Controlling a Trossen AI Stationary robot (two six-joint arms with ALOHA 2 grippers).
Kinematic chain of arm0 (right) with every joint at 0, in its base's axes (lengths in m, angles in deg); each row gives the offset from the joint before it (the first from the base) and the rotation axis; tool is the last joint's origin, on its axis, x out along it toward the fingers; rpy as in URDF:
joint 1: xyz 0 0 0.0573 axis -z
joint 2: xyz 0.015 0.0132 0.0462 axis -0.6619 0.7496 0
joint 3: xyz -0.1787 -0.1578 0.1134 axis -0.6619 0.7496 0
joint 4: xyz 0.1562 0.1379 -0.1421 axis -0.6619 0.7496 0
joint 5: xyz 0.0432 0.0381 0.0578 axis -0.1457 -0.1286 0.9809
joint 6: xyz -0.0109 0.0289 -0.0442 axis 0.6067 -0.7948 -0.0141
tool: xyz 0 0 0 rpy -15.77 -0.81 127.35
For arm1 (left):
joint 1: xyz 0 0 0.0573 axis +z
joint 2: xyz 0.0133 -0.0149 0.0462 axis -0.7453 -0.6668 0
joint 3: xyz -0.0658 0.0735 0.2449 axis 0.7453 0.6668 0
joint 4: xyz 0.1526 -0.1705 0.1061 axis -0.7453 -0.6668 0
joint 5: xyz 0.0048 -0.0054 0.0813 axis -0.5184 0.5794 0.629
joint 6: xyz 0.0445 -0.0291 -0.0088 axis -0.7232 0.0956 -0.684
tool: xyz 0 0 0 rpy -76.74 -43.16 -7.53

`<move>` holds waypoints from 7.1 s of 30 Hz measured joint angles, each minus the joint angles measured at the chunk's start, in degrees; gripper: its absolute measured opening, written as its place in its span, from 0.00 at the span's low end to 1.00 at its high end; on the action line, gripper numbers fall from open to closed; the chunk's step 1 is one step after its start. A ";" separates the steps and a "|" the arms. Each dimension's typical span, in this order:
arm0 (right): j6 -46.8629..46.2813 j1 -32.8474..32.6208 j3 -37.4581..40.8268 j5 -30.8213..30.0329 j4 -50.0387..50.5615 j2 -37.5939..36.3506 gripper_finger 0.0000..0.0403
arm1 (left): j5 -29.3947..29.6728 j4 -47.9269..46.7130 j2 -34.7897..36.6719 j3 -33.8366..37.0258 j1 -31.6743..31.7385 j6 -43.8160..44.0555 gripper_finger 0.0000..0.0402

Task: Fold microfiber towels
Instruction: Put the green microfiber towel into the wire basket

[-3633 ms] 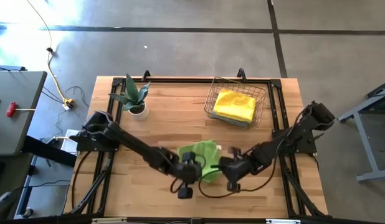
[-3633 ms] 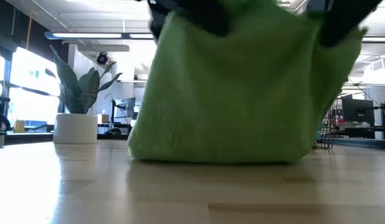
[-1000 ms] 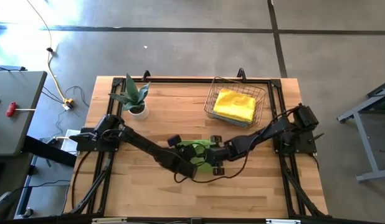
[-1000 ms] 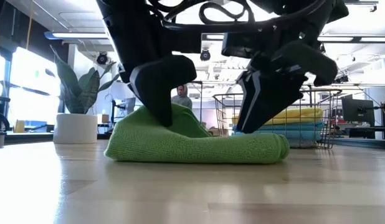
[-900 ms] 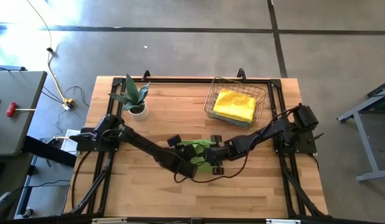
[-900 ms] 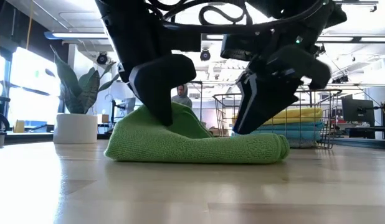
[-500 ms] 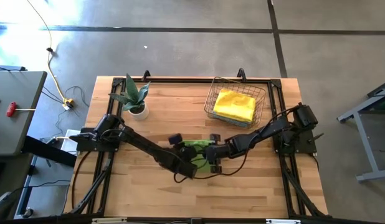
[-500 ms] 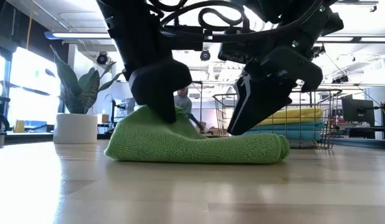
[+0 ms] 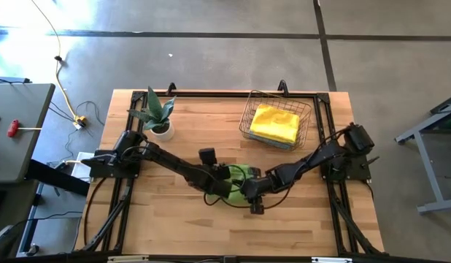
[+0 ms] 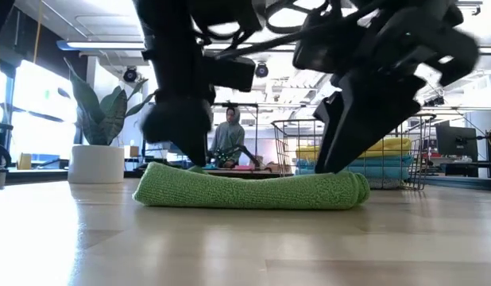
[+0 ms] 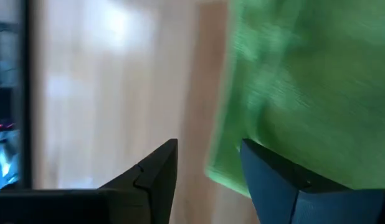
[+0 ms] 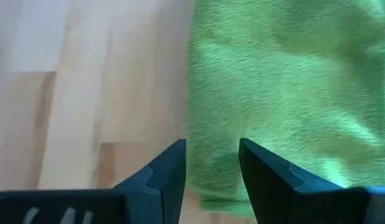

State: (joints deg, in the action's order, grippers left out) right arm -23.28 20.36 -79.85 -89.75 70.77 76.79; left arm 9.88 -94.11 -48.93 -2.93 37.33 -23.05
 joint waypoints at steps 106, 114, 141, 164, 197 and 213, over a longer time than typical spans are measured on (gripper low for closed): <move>11.12 -7.80 -3.10 -18.42 -17.66 7.74 0.51 | -11.18 36.52 1.39 7.21 -10.35 -17.88 0.02; 6.88 -7.80 -3.10 -20.48 -3.07 7.74 0.51 | -16.17 27.96 1.55 1.32 -10.14 -16.09 0.02; -0.75 -10.08 -3.14 -24.48 11.62 4.26 0.02 | -16.42 15.85 1.53 -7.30 -8.75 -17.68 0.02; 8.52 3.29 -3.15 -31.14 40.94 -23.35 0.00 | 2.50 21.58 1.57 -23.76 6.51 -74.75 0.02; 29.72 37.31 -3.15 -32.56 48.05 -38.26 0.00 | -42.08 51.94 -7.42 -24.43 31.66 -84.69 0.02; 29.68 43.37 -3.15 -42.65 45.01 -31.79 0.00 | -36.49 59.16 -9.05 -24.48 35.95 -85.91 0.02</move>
State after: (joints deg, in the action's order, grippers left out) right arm 6.40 63.74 -83.00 -132.40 115.78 45.00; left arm -26.61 -34.96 -57.97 -27.40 73.28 -108.96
